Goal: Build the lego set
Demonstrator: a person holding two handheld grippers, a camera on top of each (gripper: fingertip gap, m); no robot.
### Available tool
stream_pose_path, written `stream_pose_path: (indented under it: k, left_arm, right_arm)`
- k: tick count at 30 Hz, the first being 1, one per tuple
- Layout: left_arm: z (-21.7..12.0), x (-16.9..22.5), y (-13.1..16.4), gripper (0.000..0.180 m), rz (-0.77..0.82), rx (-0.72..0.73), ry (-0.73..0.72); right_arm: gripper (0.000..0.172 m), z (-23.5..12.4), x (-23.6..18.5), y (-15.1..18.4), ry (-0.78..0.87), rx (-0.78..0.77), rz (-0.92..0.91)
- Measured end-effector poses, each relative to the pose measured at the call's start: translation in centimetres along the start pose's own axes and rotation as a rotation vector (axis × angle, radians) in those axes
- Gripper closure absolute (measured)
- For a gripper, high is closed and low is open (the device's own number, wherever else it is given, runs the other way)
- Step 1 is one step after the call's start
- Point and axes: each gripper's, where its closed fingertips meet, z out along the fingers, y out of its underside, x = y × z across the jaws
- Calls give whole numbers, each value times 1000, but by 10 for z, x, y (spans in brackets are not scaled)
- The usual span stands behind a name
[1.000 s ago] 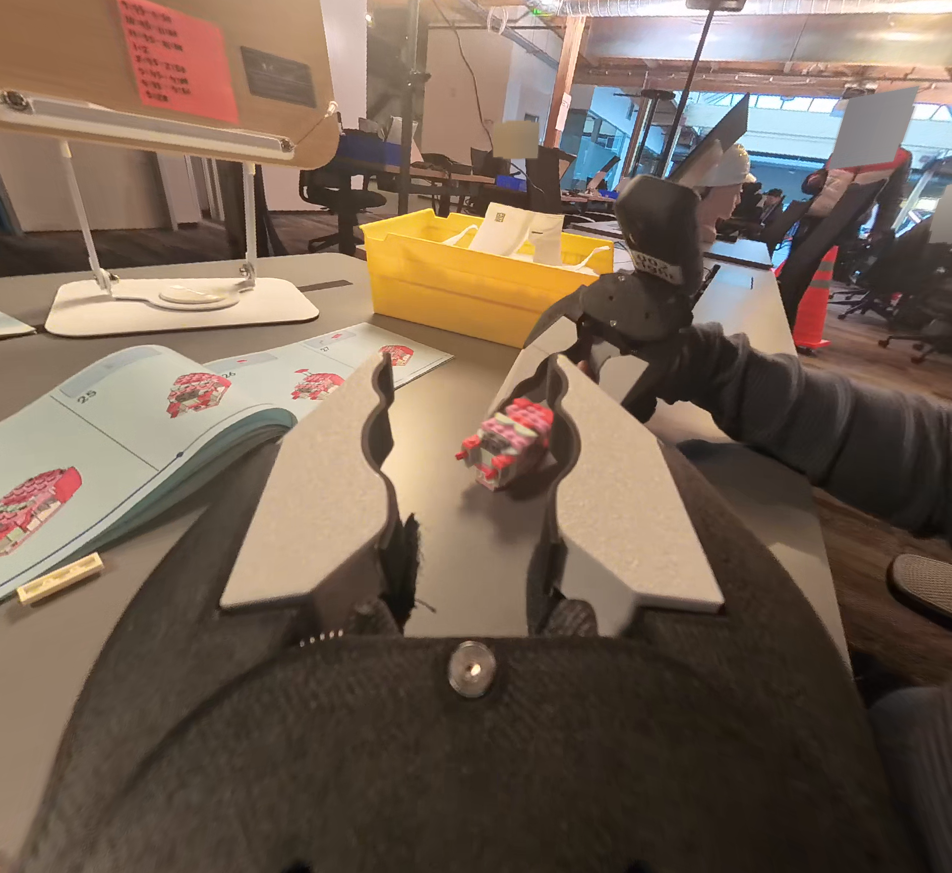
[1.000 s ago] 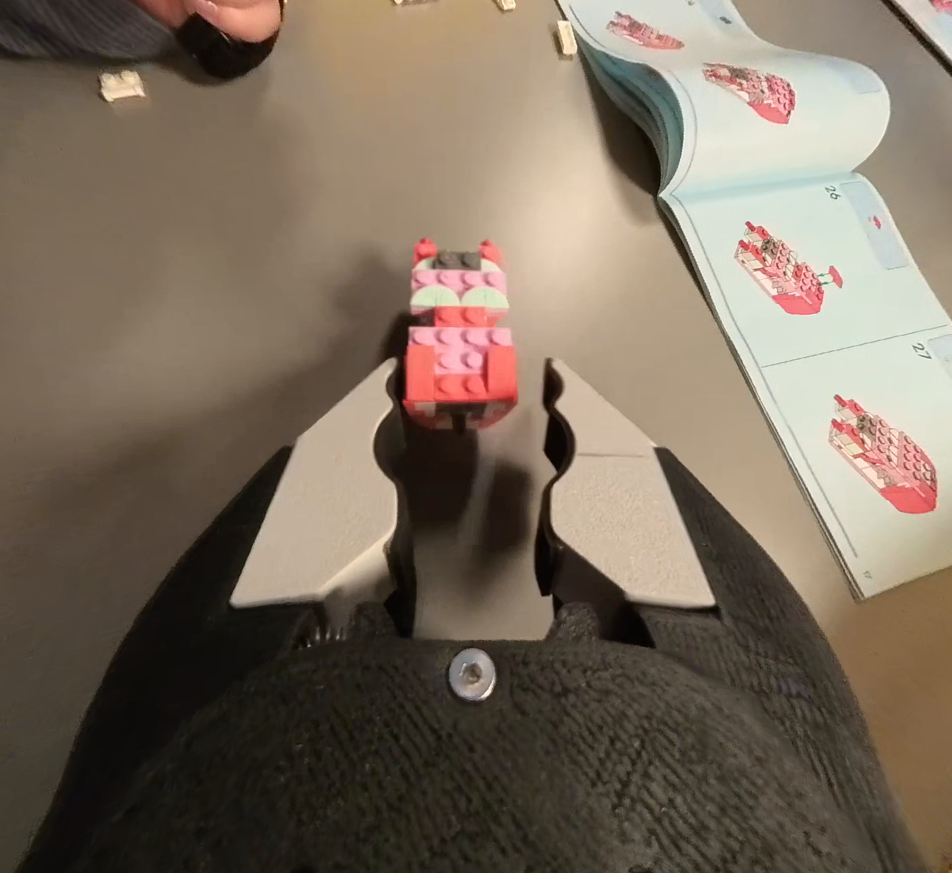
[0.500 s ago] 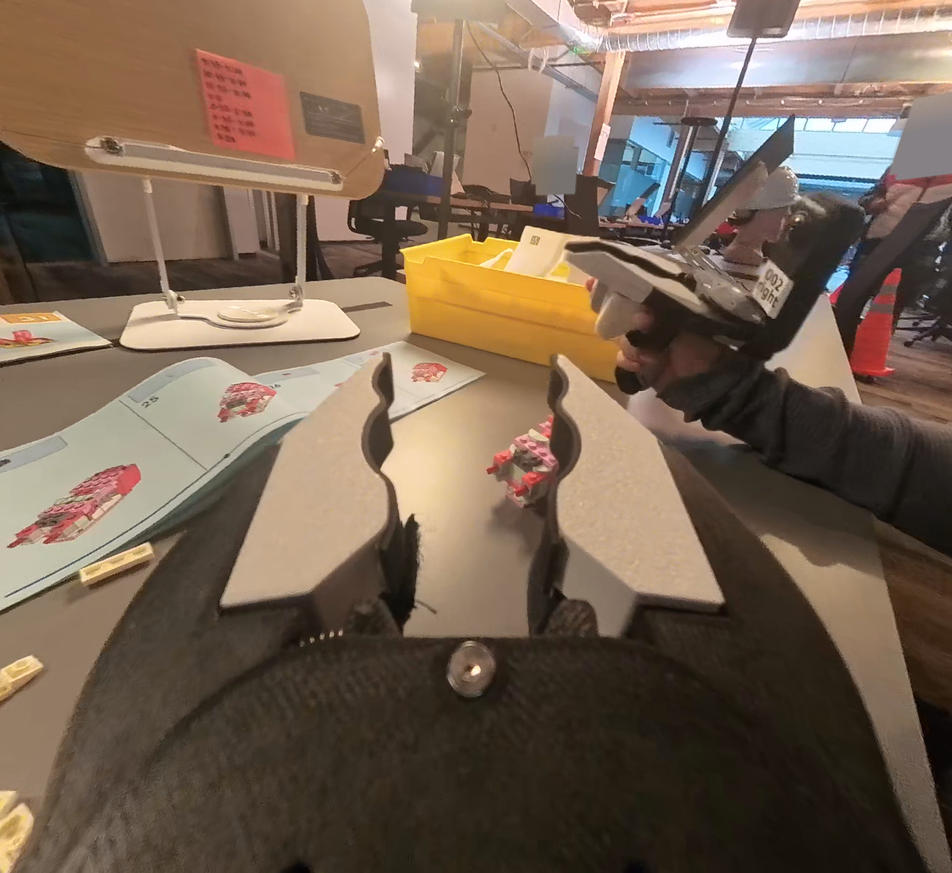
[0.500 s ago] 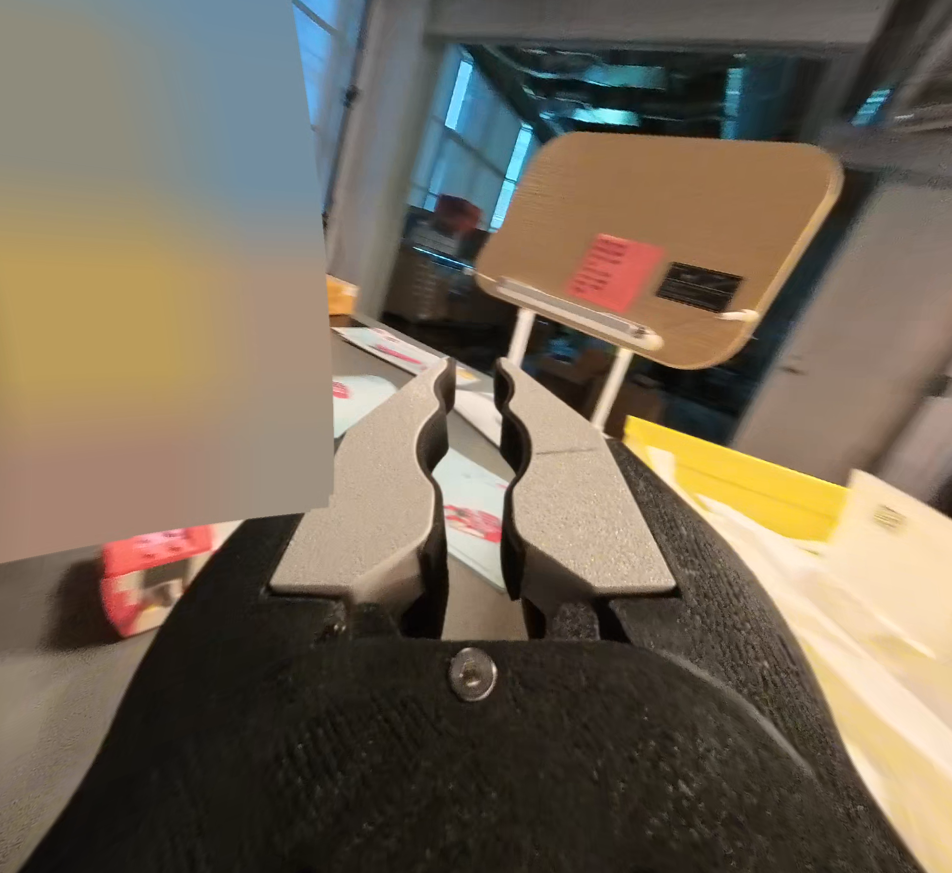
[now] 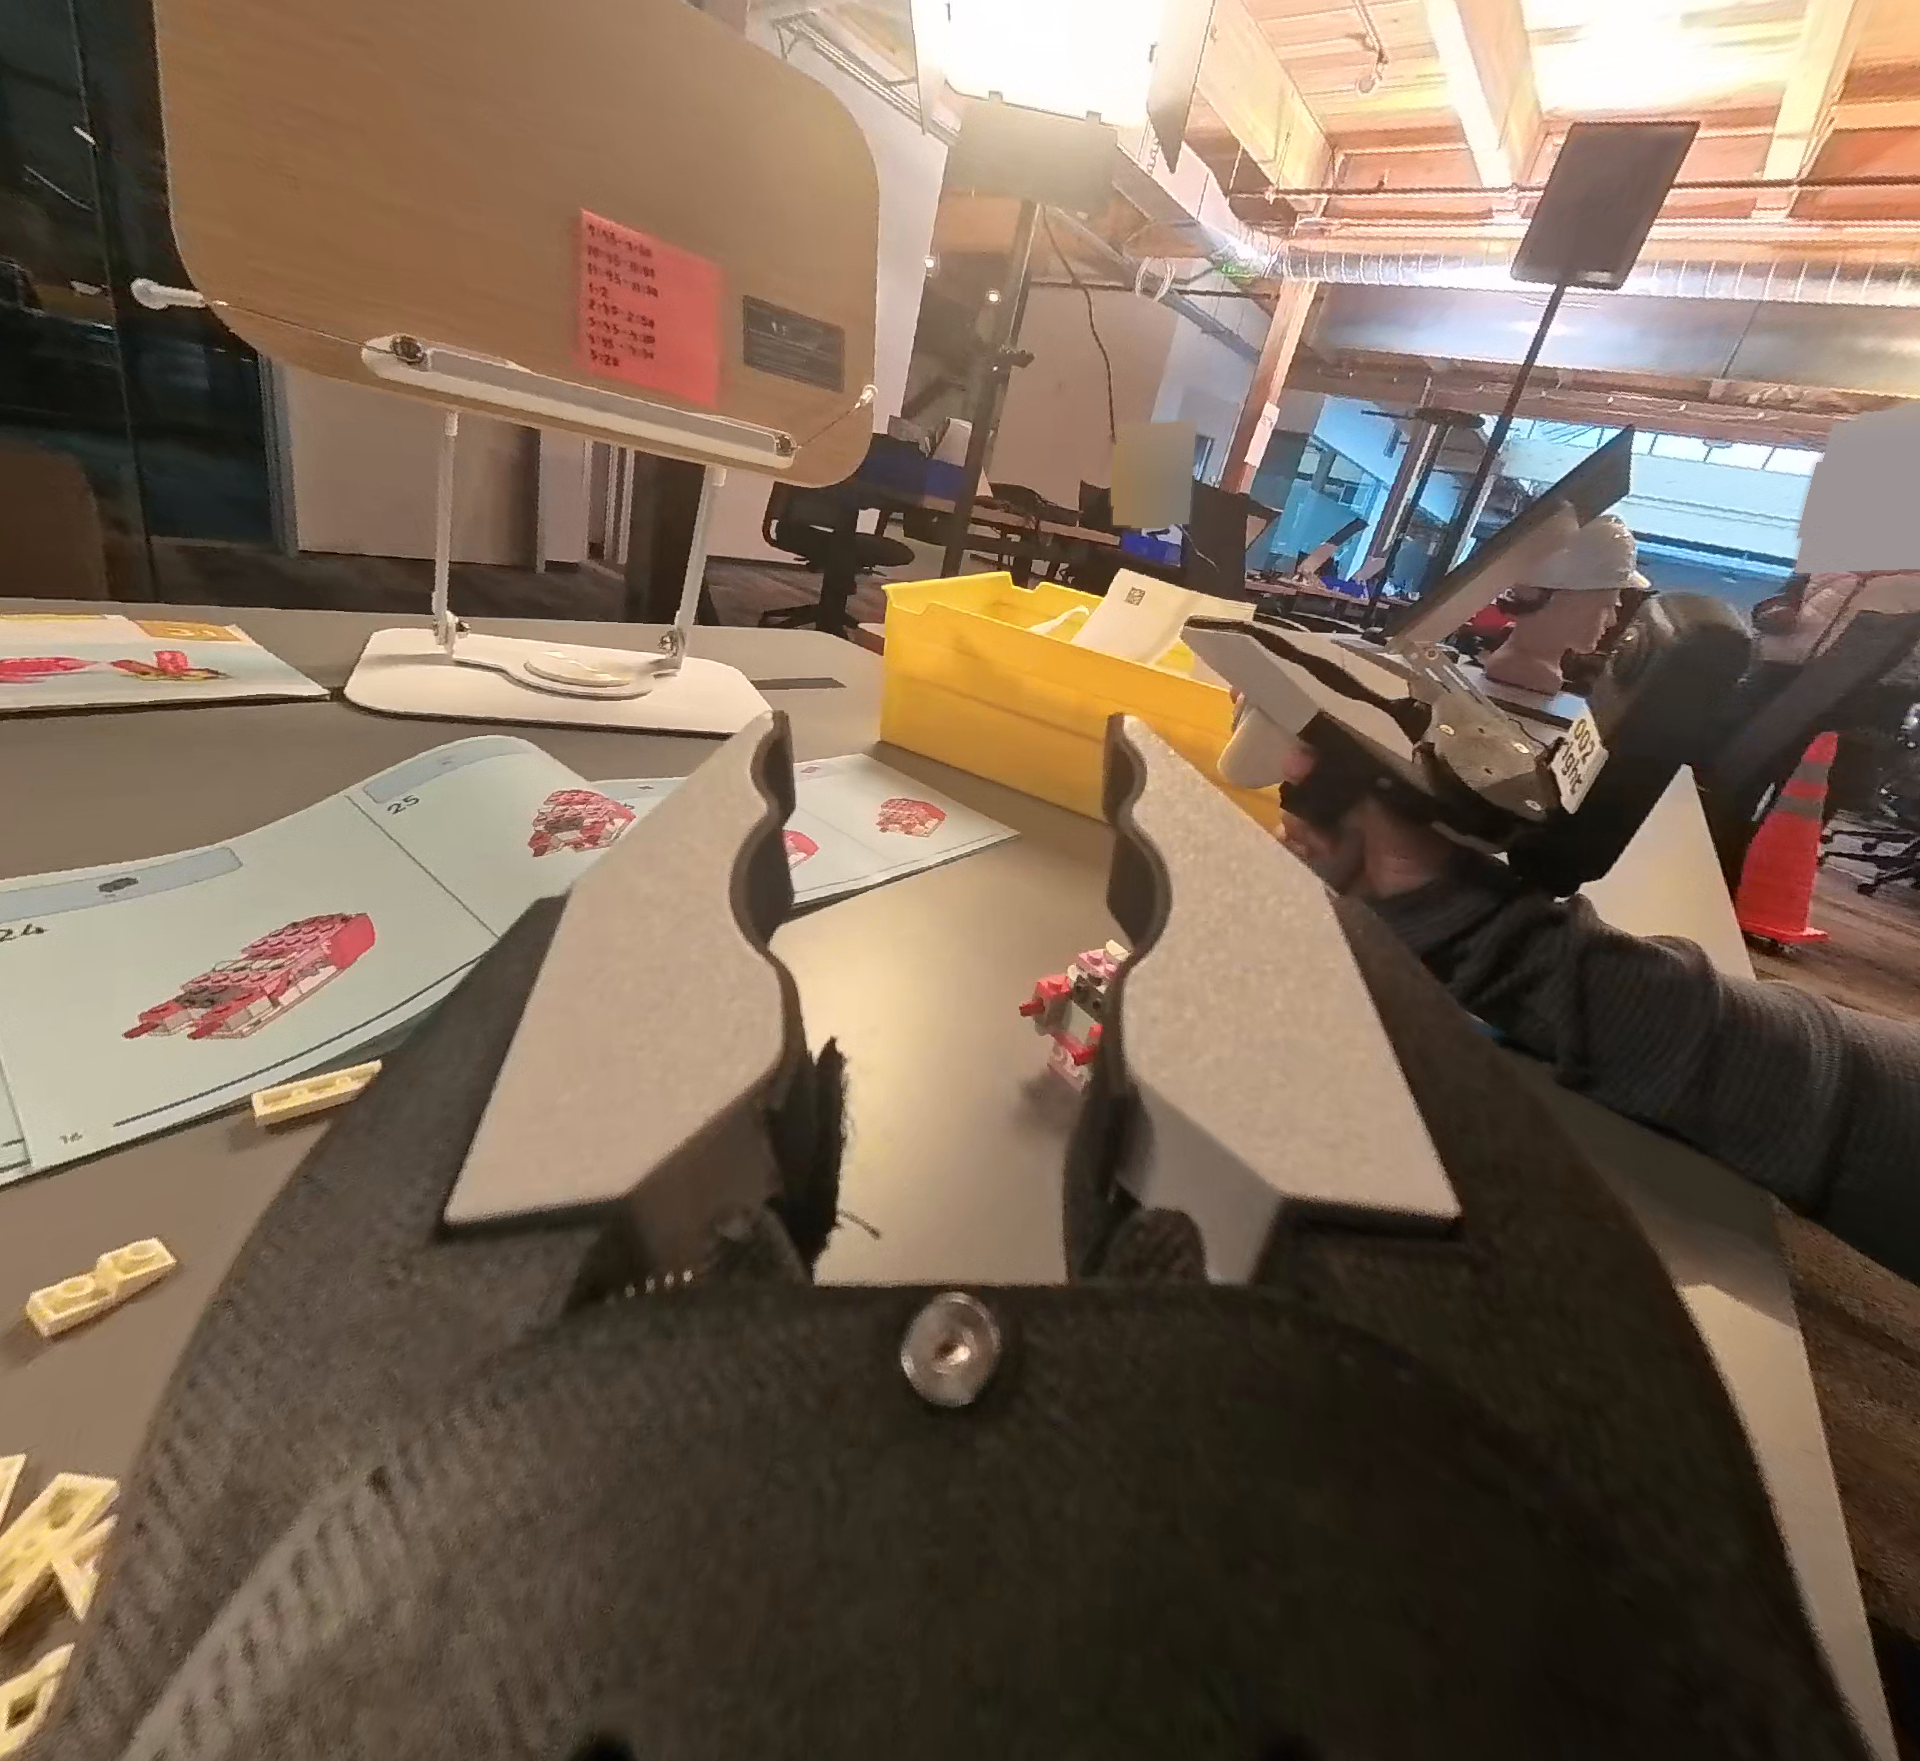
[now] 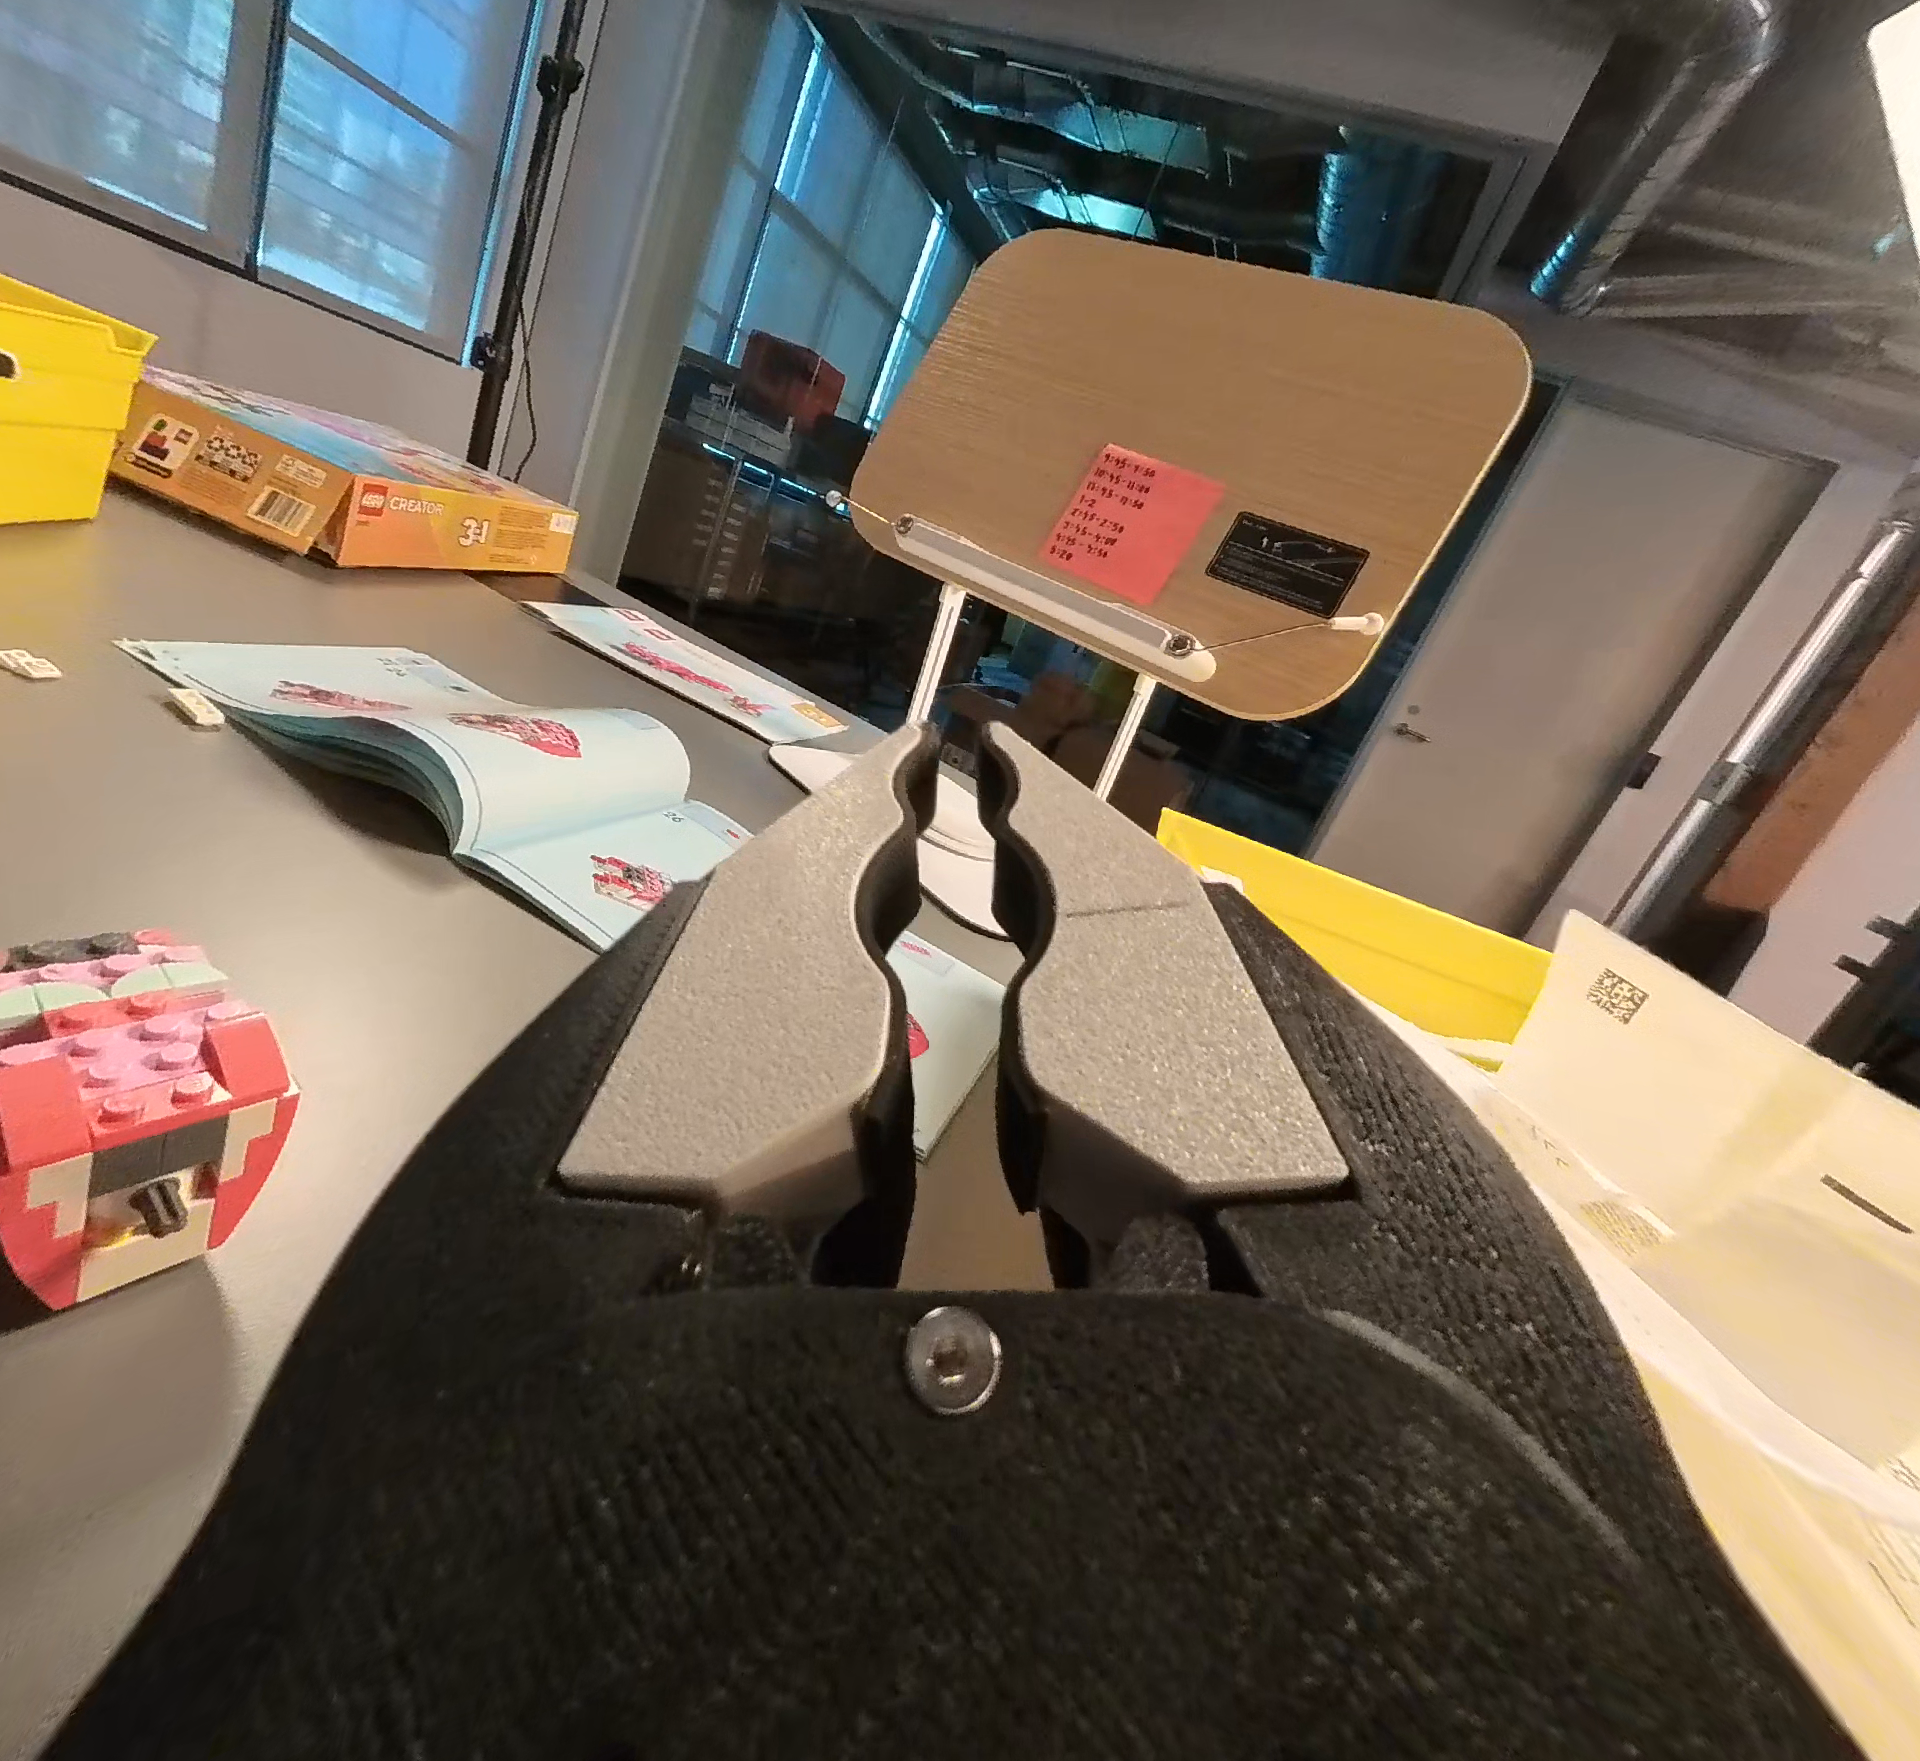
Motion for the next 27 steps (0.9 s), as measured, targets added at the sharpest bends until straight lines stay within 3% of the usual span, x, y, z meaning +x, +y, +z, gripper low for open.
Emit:
stream_pose_path:
  k: [27]
  left_arm:
    - [0,0,0,123,-12,-3,0]
  right_arm:
    - [170,-1,-1,1,9,-7,-35]
